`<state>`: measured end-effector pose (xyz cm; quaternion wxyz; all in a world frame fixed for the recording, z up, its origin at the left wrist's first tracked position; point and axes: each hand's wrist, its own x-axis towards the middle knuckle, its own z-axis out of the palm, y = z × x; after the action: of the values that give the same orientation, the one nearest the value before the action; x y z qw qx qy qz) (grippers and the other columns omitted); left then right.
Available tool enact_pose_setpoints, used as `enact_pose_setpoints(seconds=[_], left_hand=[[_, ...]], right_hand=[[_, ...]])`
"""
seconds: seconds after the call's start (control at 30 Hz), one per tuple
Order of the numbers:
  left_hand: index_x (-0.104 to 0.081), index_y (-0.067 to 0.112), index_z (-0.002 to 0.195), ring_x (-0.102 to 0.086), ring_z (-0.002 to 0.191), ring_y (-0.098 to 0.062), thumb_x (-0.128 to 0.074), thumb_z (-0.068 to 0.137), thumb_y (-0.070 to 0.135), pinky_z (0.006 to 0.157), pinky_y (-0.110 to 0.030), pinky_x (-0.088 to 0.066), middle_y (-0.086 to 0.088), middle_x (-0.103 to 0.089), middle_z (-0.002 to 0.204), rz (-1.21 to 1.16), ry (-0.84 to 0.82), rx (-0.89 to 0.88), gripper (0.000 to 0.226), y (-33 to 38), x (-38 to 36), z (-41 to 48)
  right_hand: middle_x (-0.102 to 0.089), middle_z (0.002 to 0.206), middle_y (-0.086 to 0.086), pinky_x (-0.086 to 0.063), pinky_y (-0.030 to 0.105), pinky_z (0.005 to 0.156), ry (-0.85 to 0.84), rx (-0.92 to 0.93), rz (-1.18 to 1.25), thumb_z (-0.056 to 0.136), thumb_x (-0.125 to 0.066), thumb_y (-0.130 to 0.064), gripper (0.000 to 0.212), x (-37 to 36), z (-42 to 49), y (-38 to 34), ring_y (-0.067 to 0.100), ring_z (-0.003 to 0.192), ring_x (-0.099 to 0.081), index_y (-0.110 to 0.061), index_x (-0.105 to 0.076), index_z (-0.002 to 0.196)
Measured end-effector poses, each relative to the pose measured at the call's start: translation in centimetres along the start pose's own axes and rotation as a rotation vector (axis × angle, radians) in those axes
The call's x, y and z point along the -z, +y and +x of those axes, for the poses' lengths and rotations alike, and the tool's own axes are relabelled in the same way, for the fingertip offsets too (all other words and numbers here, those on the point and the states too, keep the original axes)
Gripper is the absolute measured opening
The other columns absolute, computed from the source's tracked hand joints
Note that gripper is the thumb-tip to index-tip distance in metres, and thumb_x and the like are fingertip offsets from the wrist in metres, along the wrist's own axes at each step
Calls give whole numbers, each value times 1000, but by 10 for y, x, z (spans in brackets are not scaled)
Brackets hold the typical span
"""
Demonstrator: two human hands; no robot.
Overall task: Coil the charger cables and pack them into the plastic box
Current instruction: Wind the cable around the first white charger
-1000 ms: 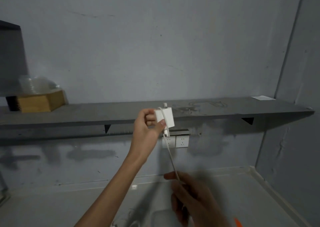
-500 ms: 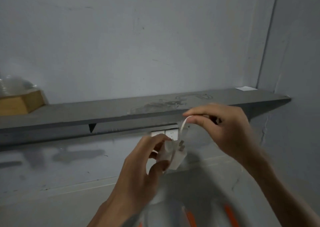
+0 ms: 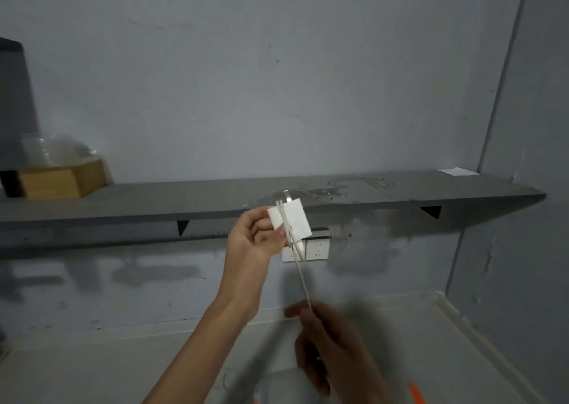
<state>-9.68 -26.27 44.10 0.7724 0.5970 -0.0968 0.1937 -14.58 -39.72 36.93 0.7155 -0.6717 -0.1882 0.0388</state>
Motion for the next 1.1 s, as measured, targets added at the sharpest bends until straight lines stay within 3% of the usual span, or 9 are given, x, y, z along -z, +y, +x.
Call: enact_pose_setpoints(seconds=[0.13, 0.23, 0.37, 0.53, 0.67, 0.8, 0.93, 1.0, 1.1], left_hand=[[-56, 16, 112, -61, 85, 3, -63, 86, -6, 71, -13, -53, 3, -61, 98, 286, 136, -142, 35, -21, 18, 19], [-54, 23, 112, -57, 93, 7, -63, 85, -4, 71, -16, -55, 8, -57, 105, 485, 82, -206, 39, -35, 29, 13], [-59, 29, 109, -59, 98, -8, -65, 80, -8, 76, -20, -54, 12, -58, 106, 678, -160, -249, 47, -52, 30, -19], [-61, 35, 106, -61, 104, -14, -54, 73, -8, 76, -18, -51, 11, -61, 103, 511, -356, -224, 55, -29, 21, -59], [-64, 28, 108, -62, 105, -14, -60, 73, -12, 80, -25, -54, 8, -65, 104, 360, -455, -204, 54, -4, 10, -64], [-65, 19, 106, -68, 94, -17, -74, 63, 17, 82, -32, -56, 2, -73, 97, 190, -328, -190, 44, 1, 4, -51], [-61, 4, 110, -61, 80, -17, -64, 79, -7, 67, -20, -56, -6, -64, 87, 28, -106, -29, 33, -8, 4, -27], [-61, 8, 112, -61, 88, -17, -62, 82, -11, 78, -28, -58, -5, -65, 92, 110, -1, -51, 36, -19, 12, -10], [-60, 16, 111, -60, 99, -17, -64, 83, -6, 92, -41, -54, 4, -61, 97, 222, 128, -110, 36, -30, 28, 11]], right_hand=[[-65, 54, 0, -43, 19, 54, -132, -62, -158, 94, -51, -35, 17, -3, -22, -6, 7, 50, -57, -45, -64, 97], [-66, 57, -15, -45, 13, 63, -148, 57, -432, 94, -53, -34, 26, 6, -27, -23, -1, 57, -62, -60, -56, 97], [-67, 68, -24, -46, 7, 63, 59, 484, -946, 92, -49, -43, 16, 37, -17, -66, -9, 67, -63, -41, -64, 99], [-66, 81, -31, -56, 33, 63, 297, 696, -1036, 86, -57, -39, 13, 75, 29, -92, -5, 75, -66, -35, -69, 90], [-73, 76, -14, -56, 34, 70, 179, 530, -739, 82, -64, -32, 12, 78, 52, -67, 4, 74, -68, -27, -75, 79], [-59, 55, 11, -42, 25, 53, 111, 224, -413, 87, -57, -18, 23, 51, 55, -19, 7, 52, -51, -7, -65, 69], [-51, 44, -2, -25, 15, 34, 137, 33, -138, 97, -50, -14, 30, 20, 28, 9, 7, 32, -33, -14, -64, 70], [-53, 46, -1, -22, 16, 33, 33, -83, -54, 98, -48, -17, 33, 5, 14, 17, 10, 30, -33, -20, -66, 71], [-59, 50, -2, -31, 17, 39, -169, -187, -218, 99, -47, -21, 23, -7, -4, 19, 7, 37, -42, -25, -65, 85]])
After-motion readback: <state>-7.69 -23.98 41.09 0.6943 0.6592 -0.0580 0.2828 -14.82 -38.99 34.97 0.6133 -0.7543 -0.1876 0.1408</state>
